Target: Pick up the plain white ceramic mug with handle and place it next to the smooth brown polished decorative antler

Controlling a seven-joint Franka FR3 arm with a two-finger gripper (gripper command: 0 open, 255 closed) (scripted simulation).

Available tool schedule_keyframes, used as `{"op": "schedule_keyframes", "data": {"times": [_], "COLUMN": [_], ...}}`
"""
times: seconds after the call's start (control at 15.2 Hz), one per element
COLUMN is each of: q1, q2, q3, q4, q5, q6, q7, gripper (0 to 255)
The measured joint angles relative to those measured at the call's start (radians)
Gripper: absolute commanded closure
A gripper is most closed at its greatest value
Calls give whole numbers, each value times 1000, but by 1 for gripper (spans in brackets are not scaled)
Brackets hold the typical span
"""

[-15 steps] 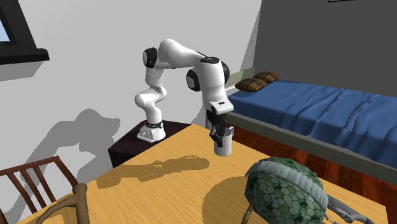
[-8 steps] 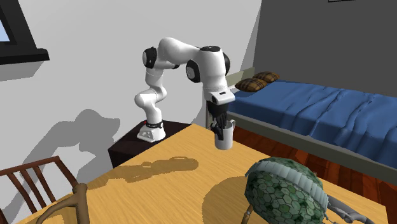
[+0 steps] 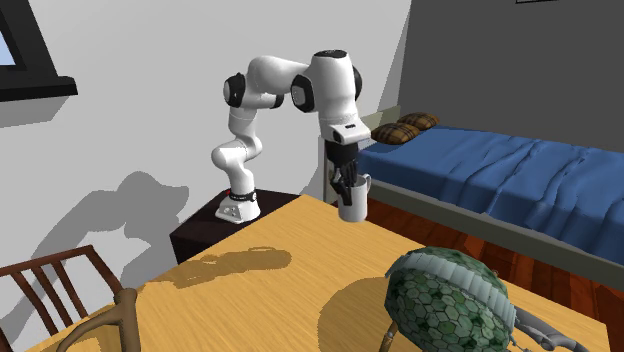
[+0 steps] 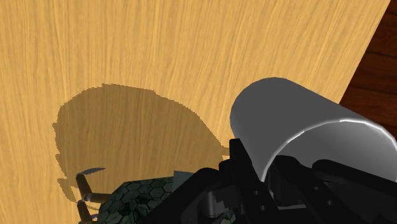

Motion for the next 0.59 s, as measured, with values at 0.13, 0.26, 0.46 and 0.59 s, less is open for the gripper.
{"op": "schedule_keyframes", "data": {"times": [0.13, 0.26, 0.46, 0.59], "q1": [-5, -10, -18, -29], "q2": [3, 8, 6, -32], "q3": [-1, -2, -4, -16], "q4": [31, 64, 97, 51], "q5": [1, 3, 3, -6], "q6": [-28, -56, -92, -86], "q7": [1, 4, 2, -27], "gripper": [255, 255, 255, 255]}}
